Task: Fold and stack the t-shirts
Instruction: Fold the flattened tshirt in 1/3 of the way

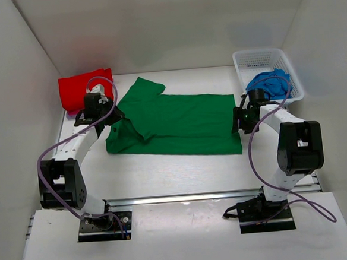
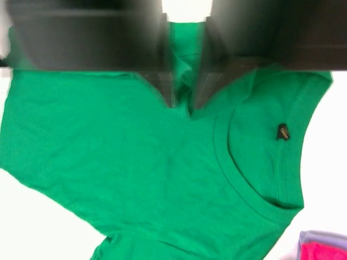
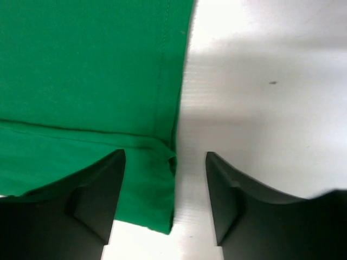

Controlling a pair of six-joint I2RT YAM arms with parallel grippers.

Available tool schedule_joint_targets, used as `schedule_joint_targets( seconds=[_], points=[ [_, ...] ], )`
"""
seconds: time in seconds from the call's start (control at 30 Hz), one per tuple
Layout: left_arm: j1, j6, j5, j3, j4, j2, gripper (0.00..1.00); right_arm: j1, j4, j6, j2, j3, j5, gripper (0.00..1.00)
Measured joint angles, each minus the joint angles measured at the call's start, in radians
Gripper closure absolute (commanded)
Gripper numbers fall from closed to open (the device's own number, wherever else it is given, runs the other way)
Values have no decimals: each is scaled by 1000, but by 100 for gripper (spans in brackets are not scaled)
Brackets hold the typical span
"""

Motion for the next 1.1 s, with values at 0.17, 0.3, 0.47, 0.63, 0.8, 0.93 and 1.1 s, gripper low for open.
schedule_joint_targets(
  seconds=[0.17,0.3,0.47,0.63,0.8,0.93,1.1],
  points=[
    [5,-19,-6,3,9,6,20,9,7,0,-10,0,48,24],
    [4,-26,-38,54,-14,11,19,40,-6,-2,-48,26,87,18],
    [-17,-10,-97,280,-33,104,23,98,-22,14,-22,197,127,19],
    [-58,3,-132,504,-37,257,25,154,34,70,32,303,145,22],
    [-68,0,-137,411,-72,255,26,214,14,98,66,323,155,23],
    [-56,-24,-138,160,-117,109,24,243,-10,109,37,268,166,23],
    [-64,-62,-159,-52,-184,-75,25,206,-58,134,-115,51,145,24]
  ],
)
